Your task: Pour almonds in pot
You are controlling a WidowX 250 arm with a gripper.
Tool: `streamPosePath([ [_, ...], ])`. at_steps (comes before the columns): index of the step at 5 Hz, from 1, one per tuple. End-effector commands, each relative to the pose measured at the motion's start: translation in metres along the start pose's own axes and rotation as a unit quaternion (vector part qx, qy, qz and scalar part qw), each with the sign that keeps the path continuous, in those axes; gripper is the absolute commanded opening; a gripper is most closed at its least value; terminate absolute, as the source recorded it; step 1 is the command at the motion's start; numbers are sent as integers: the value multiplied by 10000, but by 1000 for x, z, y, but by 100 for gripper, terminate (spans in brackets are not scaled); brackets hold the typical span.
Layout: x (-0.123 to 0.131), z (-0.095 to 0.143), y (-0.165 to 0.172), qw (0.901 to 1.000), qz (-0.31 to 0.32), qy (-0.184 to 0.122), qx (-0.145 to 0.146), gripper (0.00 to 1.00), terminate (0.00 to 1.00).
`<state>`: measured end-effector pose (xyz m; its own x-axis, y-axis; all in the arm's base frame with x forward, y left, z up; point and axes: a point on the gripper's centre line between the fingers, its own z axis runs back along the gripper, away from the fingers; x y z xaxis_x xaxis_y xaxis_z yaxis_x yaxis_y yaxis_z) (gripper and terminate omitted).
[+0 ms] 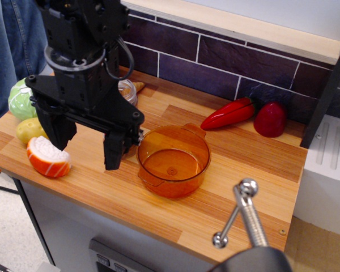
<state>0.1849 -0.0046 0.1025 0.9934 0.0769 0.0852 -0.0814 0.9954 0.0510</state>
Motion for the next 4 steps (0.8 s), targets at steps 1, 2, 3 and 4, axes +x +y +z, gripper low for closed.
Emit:
streamPosePath([
  [1,0,0,0,10000,0,0,0,100,0],
  [2,12,19,26,9876,777,708,-1170,100,0],
  [3,22,37,49,9663,1414,982,-1913,100,0],
  [4,40,43,78,9257,2309,1323,-2689,100,0],
])
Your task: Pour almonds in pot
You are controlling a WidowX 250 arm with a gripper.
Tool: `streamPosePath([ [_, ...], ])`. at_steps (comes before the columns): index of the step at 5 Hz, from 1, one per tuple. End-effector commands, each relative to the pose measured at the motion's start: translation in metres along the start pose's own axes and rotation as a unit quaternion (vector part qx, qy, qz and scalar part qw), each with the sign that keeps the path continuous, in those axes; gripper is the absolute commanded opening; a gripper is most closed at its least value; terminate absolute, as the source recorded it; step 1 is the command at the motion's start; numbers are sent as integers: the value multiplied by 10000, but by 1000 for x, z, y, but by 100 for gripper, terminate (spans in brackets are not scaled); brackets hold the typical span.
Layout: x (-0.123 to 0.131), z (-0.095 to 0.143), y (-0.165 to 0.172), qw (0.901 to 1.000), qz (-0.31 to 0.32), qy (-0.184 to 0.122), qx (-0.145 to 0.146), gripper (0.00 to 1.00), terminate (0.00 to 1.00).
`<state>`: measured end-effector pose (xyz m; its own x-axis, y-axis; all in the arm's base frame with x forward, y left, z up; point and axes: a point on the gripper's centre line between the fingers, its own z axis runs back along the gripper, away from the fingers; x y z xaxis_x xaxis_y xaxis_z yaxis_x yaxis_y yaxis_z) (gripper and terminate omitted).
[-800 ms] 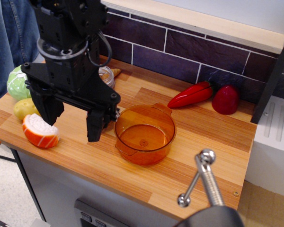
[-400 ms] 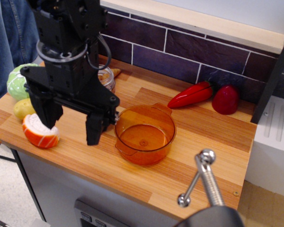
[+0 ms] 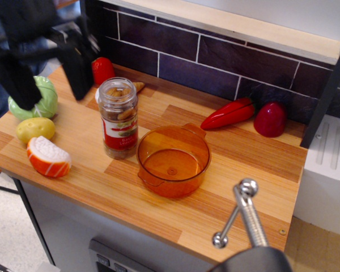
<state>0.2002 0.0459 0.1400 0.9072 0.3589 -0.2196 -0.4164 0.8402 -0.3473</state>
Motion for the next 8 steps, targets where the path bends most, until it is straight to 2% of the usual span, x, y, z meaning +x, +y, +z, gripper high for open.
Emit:
streamPosePath([
  [1,44,30,25,9820,1520,340,-1072,100,0],
  [2,64,23,31,9630,2289,722,-1229,100,0],
  [3,80,18,32,9451,2915,775,-1257,100,0],
  [4,96,7,27,9316,3415,667,-1049,100,0],
  [5,110,-6,22,9121,3932,743,-888,100,0],
  [6,122,-27,15,8966,4271,984,-633,100,0],
  [7,122,-47,13,9040,4101,1163,-337,100,0],
  [8,113,-59,7,9142,3887,1143,-119,100,0],
])
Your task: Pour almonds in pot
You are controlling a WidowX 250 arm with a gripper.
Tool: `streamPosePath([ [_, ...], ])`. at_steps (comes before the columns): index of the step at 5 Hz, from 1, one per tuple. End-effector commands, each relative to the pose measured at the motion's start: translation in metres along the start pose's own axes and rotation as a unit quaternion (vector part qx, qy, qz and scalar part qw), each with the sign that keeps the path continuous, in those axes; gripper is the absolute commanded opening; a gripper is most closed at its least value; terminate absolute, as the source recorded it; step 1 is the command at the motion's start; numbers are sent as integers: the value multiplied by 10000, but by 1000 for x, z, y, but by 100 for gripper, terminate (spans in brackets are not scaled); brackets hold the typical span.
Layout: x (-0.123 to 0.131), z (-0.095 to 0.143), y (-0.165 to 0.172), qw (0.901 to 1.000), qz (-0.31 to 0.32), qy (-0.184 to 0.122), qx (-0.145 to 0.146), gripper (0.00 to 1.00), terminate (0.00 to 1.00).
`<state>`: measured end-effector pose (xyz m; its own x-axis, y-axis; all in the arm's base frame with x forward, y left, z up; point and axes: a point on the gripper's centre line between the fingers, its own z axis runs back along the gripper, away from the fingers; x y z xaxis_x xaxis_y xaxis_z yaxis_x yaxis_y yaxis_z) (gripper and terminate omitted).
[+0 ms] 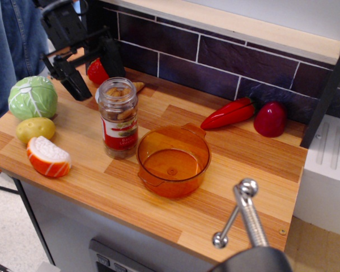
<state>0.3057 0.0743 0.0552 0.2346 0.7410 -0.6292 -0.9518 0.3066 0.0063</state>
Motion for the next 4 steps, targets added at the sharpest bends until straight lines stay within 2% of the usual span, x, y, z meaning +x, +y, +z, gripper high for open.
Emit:
streamPosePath([
  [1,-16,-12,6,9992,-350,-129,174,100,0],
  [2,-18,-24,11,9984,-418,-162,347,100,0],
  [4,-28,-38,32,9970,-116,-27,766,100,0],
])
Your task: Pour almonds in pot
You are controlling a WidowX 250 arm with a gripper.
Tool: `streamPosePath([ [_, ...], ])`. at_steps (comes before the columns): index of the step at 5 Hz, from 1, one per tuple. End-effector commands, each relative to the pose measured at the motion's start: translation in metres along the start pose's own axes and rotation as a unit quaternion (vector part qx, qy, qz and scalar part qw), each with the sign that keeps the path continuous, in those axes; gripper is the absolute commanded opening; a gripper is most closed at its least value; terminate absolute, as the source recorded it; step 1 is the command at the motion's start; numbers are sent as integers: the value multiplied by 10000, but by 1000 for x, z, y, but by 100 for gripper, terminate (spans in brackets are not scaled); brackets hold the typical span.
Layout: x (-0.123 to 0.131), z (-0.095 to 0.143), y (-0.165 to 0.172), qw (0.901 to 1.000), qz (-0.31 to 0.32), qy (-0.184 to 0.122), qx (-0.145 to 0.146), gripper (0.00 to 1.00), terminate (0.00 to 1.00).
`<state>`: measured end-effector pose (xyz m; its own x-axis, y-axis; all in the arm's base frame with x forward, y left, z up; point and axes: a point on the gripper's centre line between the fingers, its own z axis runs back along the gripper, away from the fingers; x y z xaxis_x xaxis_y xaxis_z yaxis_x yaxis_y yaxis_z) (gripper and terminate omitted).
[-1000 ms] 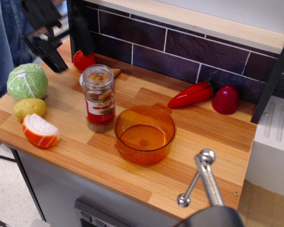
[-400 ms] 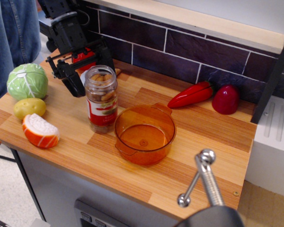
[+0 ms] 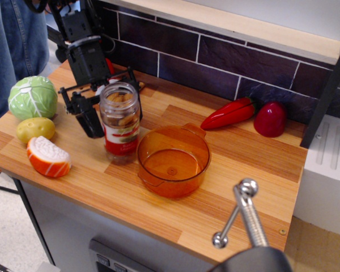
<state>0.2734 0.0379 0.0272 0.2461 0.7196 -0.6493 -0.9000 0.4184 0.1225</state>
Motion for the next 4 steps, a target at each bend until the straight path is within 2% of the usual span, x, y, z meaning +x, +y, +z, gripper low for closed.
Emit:
streamPosePath([
  [1,-18,8,14,9999,109,-9,-13,100,0],
  [2,-29,20,15,9974,471,-514,162,0,0],
  [3,-47,35,23,9836,784,-1602,285,0,0],
  [4,-57,48,29,9625,1366,-2336,171,0,0],
])
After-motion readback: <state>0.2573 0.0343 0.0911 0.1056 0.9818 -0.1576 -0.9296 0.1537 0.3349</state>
